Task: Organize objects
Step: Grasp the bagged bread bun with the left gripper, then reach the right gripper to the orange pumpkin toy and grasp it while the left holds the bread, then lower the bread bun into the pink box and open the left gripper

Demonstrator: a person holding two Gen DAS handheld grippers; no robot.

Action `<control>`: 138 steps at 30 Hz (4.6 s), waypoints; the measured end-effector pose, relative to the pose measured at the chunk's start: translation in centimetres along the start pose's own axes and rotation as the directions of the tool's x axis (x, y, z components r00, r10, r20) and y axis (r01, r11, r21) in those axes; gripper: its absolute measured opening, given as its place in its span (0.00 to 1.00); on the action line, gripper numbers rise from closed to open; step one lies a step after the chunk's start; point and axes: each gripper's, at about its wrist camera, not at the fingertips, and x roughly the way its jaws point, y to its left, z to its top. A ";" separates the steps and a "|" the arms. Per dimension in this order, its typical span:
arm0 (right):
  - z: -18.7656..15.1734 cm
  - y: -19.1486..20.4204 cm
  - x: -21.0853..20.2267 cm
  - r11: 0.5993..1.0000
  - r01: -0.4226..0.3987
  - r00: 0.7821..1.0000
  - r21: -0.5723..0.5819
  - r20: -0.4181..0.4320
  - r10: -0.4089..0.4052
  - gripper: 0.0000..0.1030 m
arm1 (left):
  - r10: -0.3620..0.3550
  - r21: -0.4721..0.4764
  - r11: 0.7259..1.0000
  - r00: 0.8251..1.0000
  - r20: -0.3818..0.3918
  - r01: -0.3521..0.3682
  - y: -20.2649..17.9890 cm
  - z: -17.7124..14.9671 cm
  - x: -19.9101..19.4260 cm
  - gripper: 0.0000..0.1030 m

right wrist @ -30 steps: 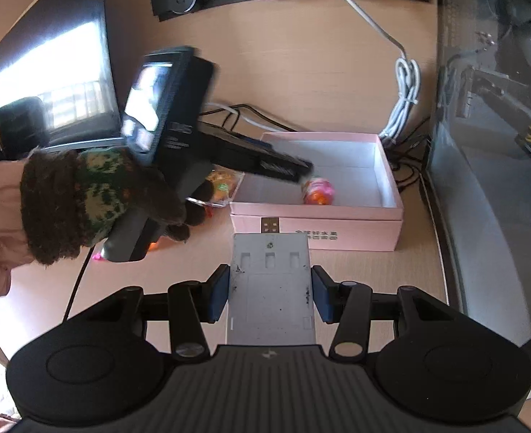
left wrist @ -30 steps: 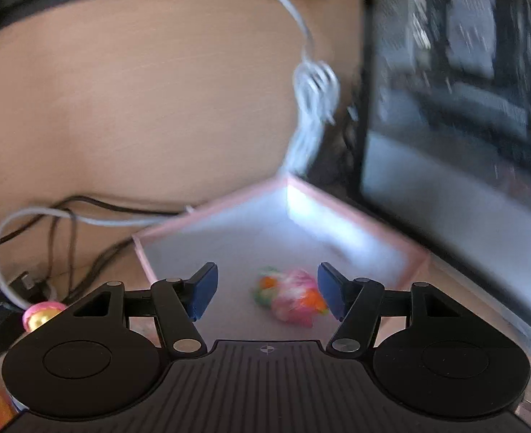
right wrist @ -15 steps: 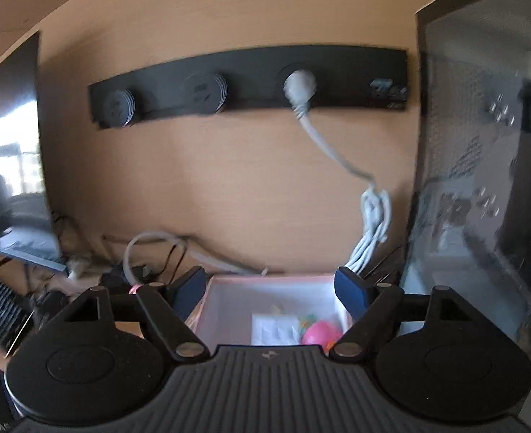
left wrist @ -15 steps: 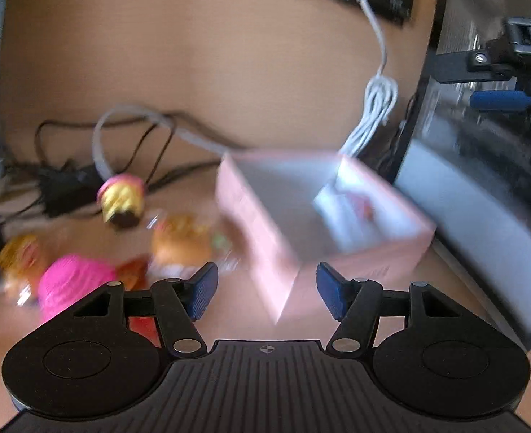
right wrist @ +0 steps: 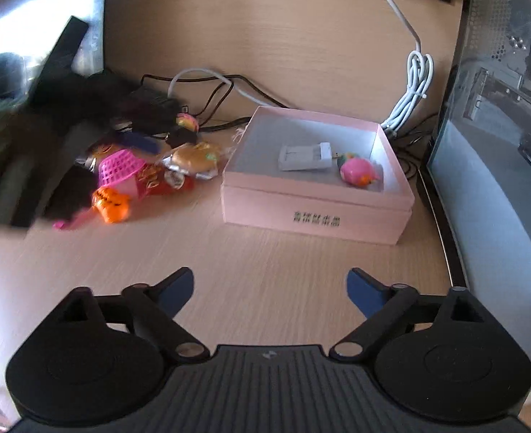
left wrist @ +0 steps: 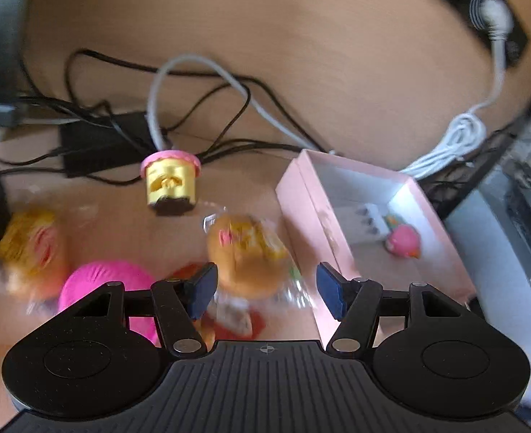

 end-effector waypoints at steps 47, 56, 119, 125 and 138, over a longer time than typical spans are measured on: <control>6.1 16.6 14.6 0.937 -0.295 0.954 -0.186 -0.118 0.277 0.35 | 0.233 -0.115 0.969 0.966 0.115 -0.220 8.8 -19.6 -25.9 0.54; 2.7 11.3 7.7 0.938 -0.258 0.965 -0.232 -0.111 0.238 0.19 | 0.062 -0.005 0.998 0.997 0.043 -0.062 6.4 -17.9 -21.7 0.54; -0.8 6.6 3.3 0.960 -0.199 0.980 -0.199 -0.037 0.196 0.58 | -0.101 0.152 0.982 0.992 -0.072 0.112 0.7 -13.1 -14.3 0.54; 0.7 10.6 6.6 0.926 -0.343 0.935 -0.160 -0.157 0.319 0.59 | -0.008 0.077 0.997 1.000 -0.013 0.009 4.7 -13.0 -17.4 0.54; 2.7 12.8 9.1 0.916 -0.356 0.933 -0.183 -0.120 0.339 0.84 | 0.141 -0.121 0.983 0.989 0.036 -0.136 10.6 -15.6 -22.2 0.54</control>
